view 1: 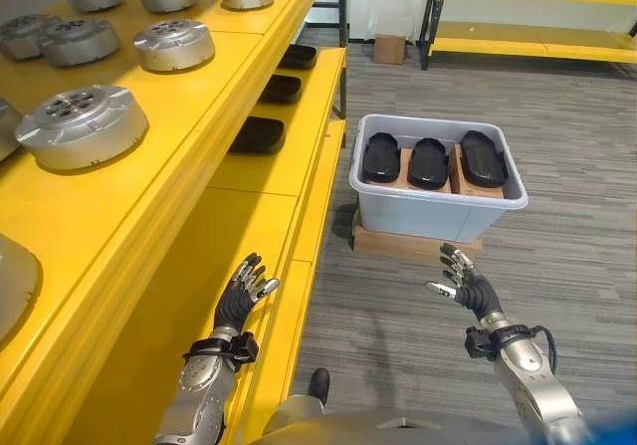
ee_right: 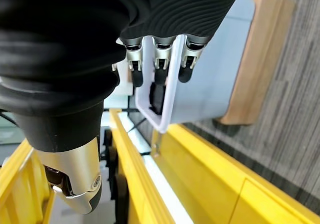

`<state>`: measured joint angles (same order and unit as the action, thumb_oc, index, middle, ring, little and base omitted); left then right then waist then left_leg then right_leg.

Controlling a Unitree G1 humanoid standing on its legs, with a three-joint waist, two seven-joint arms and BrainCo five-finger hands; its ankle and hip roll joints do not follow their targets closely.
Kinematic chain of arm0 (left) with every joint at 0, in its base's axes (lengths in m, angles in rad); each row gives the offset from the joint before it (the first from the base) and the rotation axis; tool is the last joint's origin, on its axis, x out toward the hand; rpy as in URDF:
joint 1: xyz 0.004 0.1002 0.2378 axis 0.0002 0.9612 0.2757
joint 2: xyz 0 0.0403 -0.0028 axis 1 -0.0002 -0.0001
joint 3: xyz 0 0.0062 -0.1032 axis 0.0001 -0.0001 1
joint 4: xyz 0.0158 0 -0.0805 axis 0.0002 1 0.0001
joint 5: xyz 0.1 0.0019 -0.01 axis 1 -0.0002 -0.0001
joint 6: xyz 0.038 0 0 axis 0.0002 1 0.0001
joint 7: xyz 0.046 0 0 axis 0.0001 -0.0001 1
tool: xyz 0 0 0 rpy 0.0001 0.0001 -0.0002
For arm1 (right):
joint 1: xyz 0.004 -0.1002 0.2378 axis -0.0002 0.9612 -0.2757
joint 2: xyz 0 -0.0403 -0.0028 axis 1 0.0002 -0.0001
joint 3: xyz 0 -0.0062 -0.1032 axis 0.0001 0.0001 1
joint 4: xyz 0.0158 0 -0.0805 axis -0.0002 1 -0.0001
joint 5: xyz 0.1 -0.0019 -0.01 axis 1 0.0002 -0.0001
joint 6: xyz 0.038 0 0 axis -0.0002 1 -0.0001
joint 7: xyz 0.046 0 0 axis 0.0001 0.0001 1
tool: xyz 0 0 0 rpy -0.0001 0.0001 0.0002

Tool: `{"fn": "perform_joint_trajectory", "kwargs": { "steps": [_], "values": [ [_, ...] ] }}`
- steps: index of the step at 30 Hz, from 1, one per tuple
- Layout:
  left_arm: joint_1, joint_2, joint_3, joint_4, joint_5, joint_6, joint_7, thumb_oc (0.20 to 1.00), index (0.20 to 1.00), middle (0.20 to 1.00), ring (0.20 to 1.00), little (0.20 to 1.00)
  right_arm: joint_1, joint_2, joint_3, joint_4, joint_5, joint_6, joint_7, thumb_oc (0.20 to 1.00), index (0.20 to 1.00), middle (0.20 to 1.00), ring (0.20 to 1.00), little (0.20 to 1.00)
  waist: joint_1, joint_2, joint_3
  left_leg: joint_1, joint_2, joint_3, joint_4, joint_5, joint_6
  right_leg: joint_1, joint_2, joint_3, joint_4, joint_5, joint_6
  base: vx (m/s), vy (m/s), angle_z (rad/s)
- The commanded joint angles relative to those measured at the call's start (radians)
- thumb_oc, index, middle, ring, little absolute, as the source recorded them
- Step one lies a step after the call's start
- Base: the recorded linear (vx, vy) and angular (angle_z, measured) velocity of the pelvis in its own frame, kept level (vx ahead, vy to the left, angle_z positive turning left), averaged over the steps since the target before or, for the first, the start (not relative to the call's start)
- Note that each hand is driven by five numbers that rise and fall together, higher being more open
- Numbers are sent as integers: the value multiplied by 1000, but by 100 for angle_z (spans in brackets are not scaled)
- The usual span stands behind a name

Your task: Move parts from the plastic box to the shelf.

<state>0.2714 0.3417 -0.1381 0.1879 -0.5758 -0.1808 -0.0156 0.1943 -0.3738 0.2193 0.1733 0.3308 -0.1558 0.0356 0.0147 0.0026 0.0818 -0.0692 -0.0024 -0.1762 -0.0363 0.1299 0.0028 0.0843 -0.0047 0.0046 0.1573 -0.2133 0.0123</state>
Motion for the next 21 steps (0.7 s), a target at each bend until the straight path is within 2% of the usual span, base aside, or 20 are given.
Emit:
{"fn": "perform_joint_trajectory", "kwargs": {
  "steps": [1, 4, 6, 9, 10, 11, 12, 14, 15, 16, 17, 18, 19, 20, 21],
  "values": [
    [-24, 40, 12, -63, 13, -47, -3, 1000, 1000, 1000, 1000, 1000, -21, -13, 17, -87, 18, -45, 5, 1000, 1000, 1000, 1000, 1000, 2, -29, -4, -27, 29, 46, 96, -104, -15, -31, -50, -13, -98, 135, 67, 0, 0, 0],
    [-37, 30, 13, -60, 4, -49, 2, 1000, 1000, 1000, 1000, 1000, -56, -6, 34, -80, 15, -50, 4, 1000, 1000, 1000, 1000, 1000, 10, -26, 3, -47, 11, 51, 150, -143, -8, -27, -73, -10, -105, 140, 83, 26, 63, 0],
    [-39, 30, 13, -58, 3, -49, 2, 1000, 1000, 1000, 1000, 1000, -60, -5, 36, -79, 16, -51, 3, 1000, 1000, 1000, 1000, 1000, 12, -24, 4, -49, 8, 53, 157, -150, -5, -29, -77, -9, -101, 139, 86, 35, 82, -3],
    [-46, 41, 14, -73, 1, -49, 6, 1000, 1000, 1000, 1000, 1000, -61, 4, 32, -78, 14, -47, 1, 1000, 1000, 1000, 1000, 1000, 13, -8, 5, -42, -22, 59, 177, -186, 26, -58, -108, 1, -4, 124, 112, 84, 177, -4],
    [-46, 41, 14, -73, 1, -49, 6, 1000, 1000, 1000, 1000, 1000, -61, 4, 32, -78, 14, -47, 1, 1000, 1000, 1000, 1000, 1000, 14, -9, 5, -43, -22, 60, 178, -186, 26, -59, -109, 2, -1, 123, 113, 125, 325, -3],
    [-56, 52, 14, -72, 12, -45, 16, 1000, 1000, 1000, 1000, 1000, -56, 20, 37, -67, 6, -42, 0, 1000, 1000, 1000, 1000, 1000, 2, 3, 18, -27, -45, 59, 173, -193, 58, -143, -131, 17, 186, 194, 135, 63, 208, 0],
    [-56, 52, 14, -72, 12, -45, 16, 1000, 1000, 1000, 1000, 1000, -56, 20, 37, -67, 6, -42, 0, 1000, 1000, 1000, 1000, 1000, 3, 2, 17, -28, -46, 60, 173, -193, 58, -146, -132, 18, 190, 192, 135, 73, 280, -2],
    [-61, 63, 17, -78, 19, -45, 21, 1000, 1000, 1000, 1000, 1000, -51, 26, 47, -75, 5, -38, 4, 1000, 1000, 1000, 1000, 1000, -12, 13, 42, -11, -55, 59, 171, -195, 76, -219, -123, 38, 343, 275, 131, 18, 162, 9],
    [-62, 67, 16, -81, 20, -45, 20, 1000, 1000, 1000, 1000, 1000, -48, 23, 46, -77, 4, -39, 6, 1000, 1000, 1000, 1000, 1000, -16, 20, 53, -4, -53, 53, 168, -194, 79, -246, -111, 39, 382, 273, 126, 53, 168, 13],
    [-64, 70, 11, -79, 28, -44, 18, 1000, 1000, 1000, 1000, 1000, -44, 26, 46, -77, -1, -39, 4, 1000, 1000, 1000, 1000, 1000, -19, 27, 59, 9, -54, 52, 160, -195, 83, -266, -120, 22, 401, 270, 121, 110, 133, 11],
    [-63, 72, 8, -81, 32, -42, 14, 1000, 1000, 1000, 1000, 1000, -39, 30, 42, -75, -4, -36, 0, 1000, 1000, 1000, 1000, 1000, -22, 30, 57, 23, -56, 55, 150, -199, 86, -265, -142, 1, 380, 266, 116, 203, 75, 15],
    [-61, 75, 12, -80, 23, -44, 12, 1000, 1000, 1000, 1000, 1000, -40, 39, 44, -69, 2, -34, -6, 1000, 1000, 1000, 1000, 1000, -14, 37, 48, 35, -42, 68, 137, -210, 76, -259, -220, -46, 271, 254, 109, 167, 16, 11],
    [-61, 75, 12, -79, 23, -44, 12, 1000, 1000, 1000, 1000, 1000, -39, 39, 44, -69, 2, -34, -6, 1000, 1000, 1000, 1000, 1000, -17, 38, 51, 39, -40, 64, 136, -210, 76, -251, -219, -50, 267, 254, 109, 155, -84, -21],
    [-61, 79, 11, -79, 9, -49, 9, 1000, 1000, 1000, 1000, 1000, -42, 40, 43, -69, 14, -37, -4, 1000, 1000, 1000, 1000, 1000, -16, 36, 46, 41, -33, 65, 126, -217, 62, -255, -257, -54, 146, 254, 112, 117, -121, -33],
    [-61, 81, 9, -75, 3, -51, 9, 1000, 1000, 1000, 1000, 1000, -41, 39, 44, -69, 15, -35, -4, 1000, 1000, 1000, 1000, 1000, -23, 35, 51, 49, -28, 55, 125, -226, 53, -237, -276, -43, 55, 282, 122, 167, -175, -31]
  ]
}}
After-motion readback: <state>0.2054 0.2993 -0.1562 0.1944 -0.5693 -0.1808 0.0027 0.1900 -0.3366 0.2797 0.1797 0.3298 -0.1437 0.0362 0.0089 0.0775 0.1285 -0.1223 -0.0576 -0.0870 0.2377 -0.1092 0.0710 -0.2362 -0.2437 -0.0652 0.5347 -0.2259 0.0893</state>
